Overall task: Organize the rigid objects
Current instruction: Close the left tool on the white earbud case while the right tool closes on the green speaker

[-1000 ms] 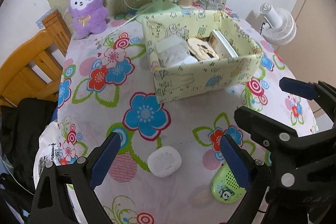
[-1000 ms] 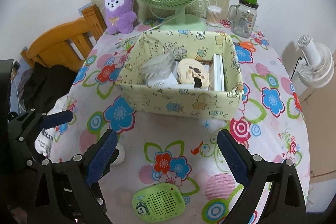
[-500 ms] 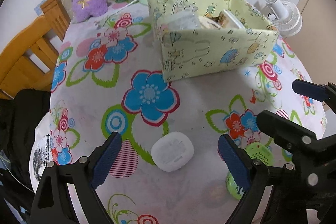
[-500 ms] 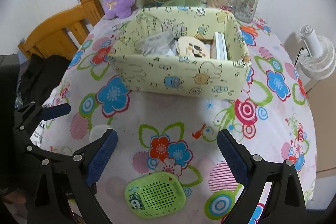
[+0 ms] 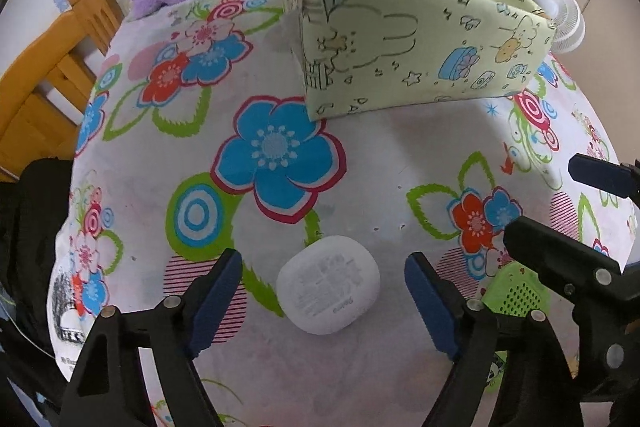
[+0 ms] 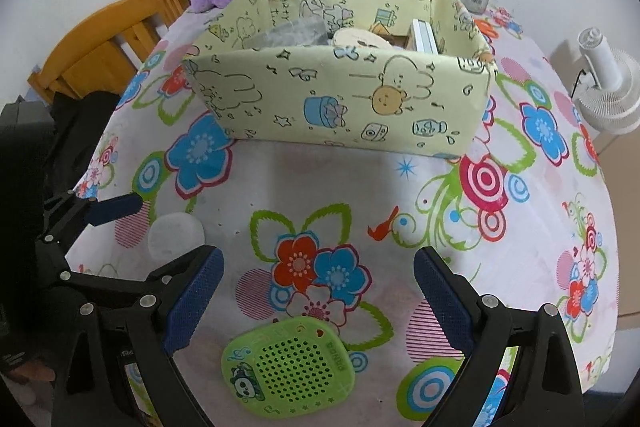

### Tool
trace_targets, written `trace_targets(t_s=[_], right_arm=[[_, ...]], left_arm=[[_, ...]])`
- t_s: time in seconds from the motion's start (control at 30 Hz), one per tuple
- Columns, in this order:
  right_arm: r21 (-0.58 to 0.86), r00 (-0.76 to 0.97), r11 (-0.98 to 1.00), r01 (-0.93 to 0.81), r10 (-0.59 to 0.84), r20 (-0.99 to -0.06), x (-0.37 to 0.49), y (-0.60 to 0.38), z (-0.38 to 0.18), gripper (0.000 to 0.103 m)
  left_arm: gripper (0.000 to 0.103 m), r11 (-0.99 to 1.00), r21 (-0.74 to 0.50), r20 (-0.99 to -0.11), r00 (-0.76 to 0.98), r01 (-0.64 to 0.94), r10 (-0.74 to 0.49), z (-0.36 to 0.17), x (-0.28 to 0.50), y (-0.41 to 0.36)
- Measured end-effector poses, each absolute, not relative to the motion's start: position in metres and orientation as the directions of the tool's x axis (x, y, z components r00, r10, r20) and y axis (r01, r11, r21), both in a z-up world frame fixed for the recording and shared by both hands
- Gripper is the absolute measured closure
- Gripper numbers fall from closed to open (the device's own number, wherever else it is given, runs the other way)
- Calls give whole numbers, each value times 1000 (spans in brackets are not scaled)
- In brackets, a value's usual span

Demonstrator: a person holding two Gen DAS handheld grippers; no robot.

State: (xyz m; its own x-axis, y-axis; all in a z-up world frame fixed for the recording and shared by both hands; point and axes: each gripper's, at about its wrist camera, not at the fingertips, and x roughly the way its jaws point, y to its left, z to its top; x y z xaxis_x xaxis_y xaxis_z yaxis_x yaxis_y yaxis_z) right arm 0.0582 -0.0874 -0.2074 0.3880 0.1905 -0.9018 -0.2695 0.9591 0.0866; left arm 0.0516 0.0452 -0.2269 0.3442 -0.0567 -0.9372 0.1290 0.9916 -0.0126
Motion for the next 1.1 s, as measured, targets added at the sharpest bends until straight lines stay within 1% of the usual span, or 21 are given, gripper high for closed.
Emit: trace_targets(t_s=[0.1, 0.2, 0.27, 0.4, 0.8, 1.0, 1.1], right_arm=[[84, 380, 959, -271, 187, -906, 58, -87, -211, 6], [77, 370, 958, -276, 180, -911, 58, -87, -215, 6], [71, 362, 958, -279, 174, -916, 57, -86, -218, 6], [74, 346, 956, -282, 174, -922, 54, -85, -223, 6], [74, 337, 954, -289, 173, -925, 47, -84, -223, 5], [77, 346, 951, -301, 184, -920, 38, -85, -218, 1], [84, 348, 947, -311, 195, -917, 31, -85, -216, 0]], left_arm=[[26, 991, -8, -940, 338, 132, -52, -232, 51, 44], [34, 991, -10, -943, 328, 134, -54, -236, 51, 45], [36, 991, -13, -941, 335, 135, -58, -236, 50, 45], [47, 991, -13, -935, 349, 136, -60, -234, 50, 45], [47, 983, -6, -936, 346, 184, -70, -229, 31, 39], [47, 979, -1, -933, 351, 206, -74, -223, 14, 37], [47, 976, 0, -933, 352, 216, -78, -220, 6, 36]])
